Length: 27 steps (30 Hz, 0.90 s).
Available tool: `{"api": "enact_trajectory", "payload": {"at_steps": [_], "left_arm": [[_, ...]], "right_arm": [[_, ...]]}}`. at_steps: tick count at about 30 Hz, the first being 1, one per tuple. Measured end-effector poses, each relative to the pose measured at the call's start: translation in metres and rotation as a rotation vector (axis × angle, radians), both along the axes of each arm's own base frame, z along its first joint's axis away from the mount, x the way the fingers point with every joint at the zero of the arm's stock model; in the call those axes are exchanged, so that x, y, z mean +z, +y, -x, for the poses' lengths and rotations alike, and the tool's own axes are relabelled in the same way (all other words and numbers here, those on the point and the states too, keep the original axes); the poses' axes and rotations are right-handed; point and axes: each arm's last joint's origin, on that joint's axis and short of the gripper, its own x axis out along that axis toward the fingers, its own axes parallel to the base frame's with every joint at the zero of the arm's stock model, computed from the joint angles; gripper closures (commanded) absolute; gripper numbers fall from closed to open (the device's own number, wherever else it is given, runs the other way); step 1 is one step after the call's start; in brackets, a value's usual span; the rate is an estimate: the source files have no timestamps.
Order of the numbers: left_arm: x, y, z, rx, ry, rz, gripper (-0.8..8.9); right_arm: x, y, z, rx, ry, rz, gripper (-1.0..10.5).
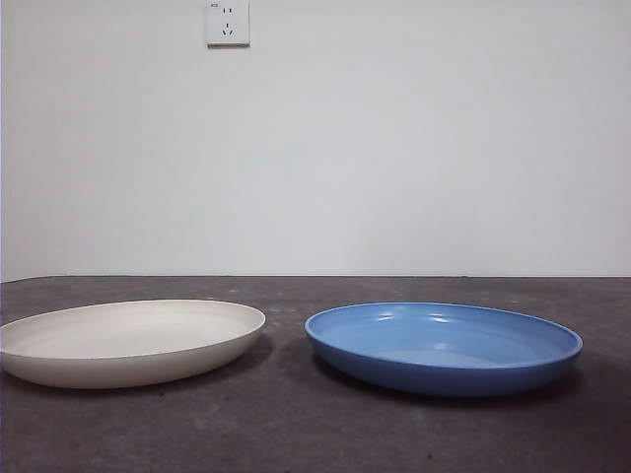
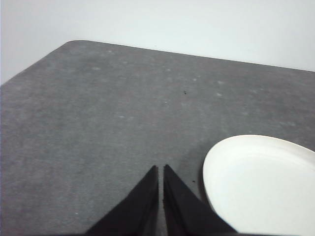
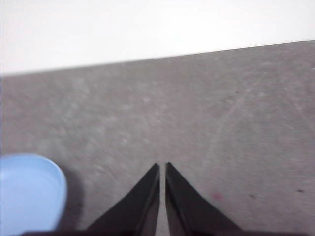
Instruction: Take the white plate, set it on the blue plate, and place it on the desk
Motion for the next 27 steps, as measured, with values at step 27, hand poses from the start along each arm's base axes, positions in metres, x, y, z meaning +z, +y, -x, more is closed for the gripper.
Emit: {"api": "enact_trajectory", "payload": {"at_steps": [27], "left_arm": [[0.196,-0.025,-0.025,-0.309,0.091,0.205,7.96]], "right_arm": [[0.164,0.018,-0.008,0.388,0.194,-0.39,9.4]]}}
